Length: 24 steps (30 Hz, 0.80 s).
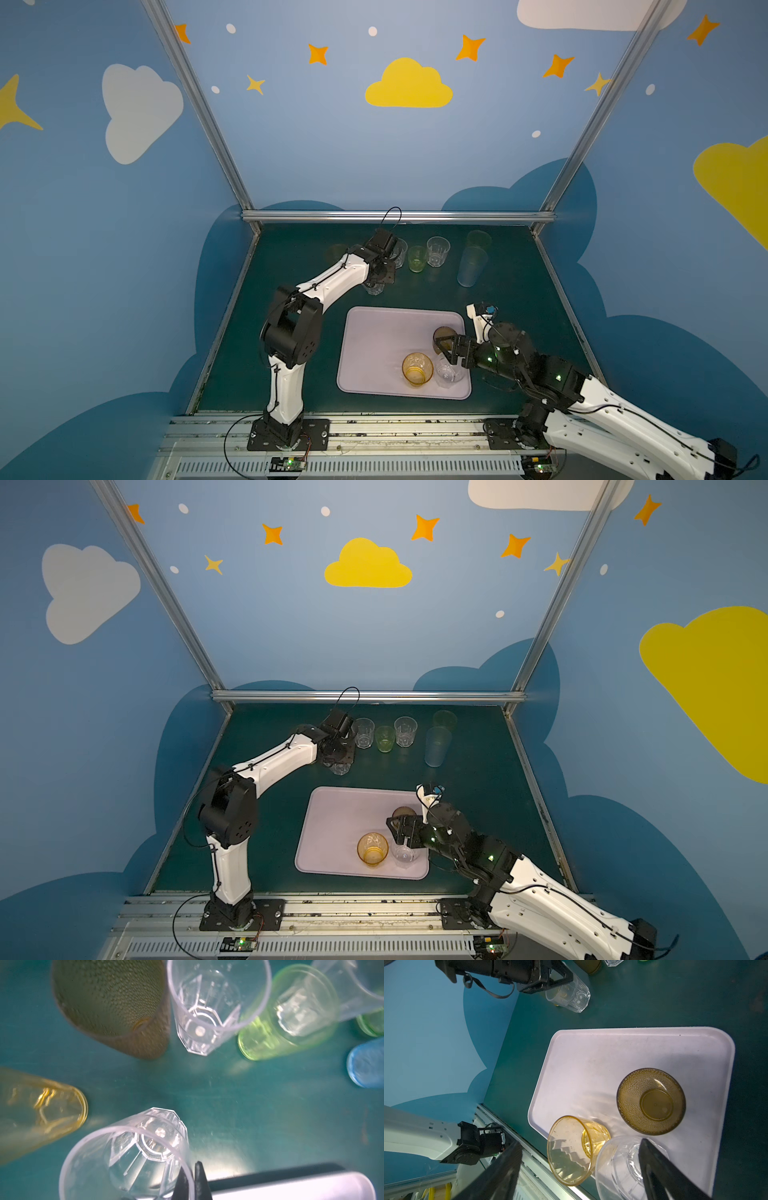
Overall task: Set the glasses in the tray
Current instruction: 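Lower the left gripper onto the clear glass rim and close it, then lift the clear glass and carry it toward the tray with the left gripper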
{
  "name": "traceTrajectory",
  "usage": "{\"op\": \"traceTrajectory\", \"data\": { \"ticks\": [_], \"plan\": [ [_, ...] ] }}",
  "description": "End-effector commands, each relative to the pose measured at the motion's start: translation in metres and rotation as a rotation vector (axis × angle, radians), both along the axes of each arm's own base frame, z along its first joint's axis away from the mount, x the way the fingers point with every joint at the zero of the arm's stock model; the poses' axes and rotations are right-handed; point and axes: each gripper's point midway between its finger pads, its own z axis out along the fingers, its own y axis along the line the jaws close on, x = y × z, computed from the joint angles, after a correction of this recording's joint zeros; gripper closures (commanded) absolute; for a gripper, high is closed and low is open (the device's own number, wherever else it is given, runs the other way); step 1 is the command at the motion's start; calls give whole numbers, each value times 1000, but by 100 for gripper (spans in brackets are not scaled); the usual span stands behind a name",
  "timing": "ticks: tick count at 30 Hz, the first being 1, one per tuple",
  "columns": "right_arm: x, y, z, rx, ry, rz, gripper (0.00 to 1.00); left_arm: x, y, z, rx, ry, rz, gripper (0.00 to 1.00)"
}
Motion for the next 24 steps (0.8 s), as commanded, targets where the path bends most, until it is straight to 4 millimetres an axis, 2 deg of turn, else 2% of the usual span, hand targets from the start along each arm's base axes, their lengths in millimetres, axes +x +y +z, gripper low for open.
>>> {"op": "traceTrajectory", "data": {
  "ticks": [1,14,20,24],
  "plan": [
    [1,-5,-2,6,2,-21,13,-10,0,28,-24,-54,7,96],
    [4,-9,2,27,14,-59,13,-62,-5,76,-106,-127,-38,96],
    [4,-7,6,39,20,-57,13,-95,-5,88,-147,-143,-71,96],
    [4,-7,16,56,14,-56,13,-114,-1,93,-158,-154,-85,96]
  ]
}}
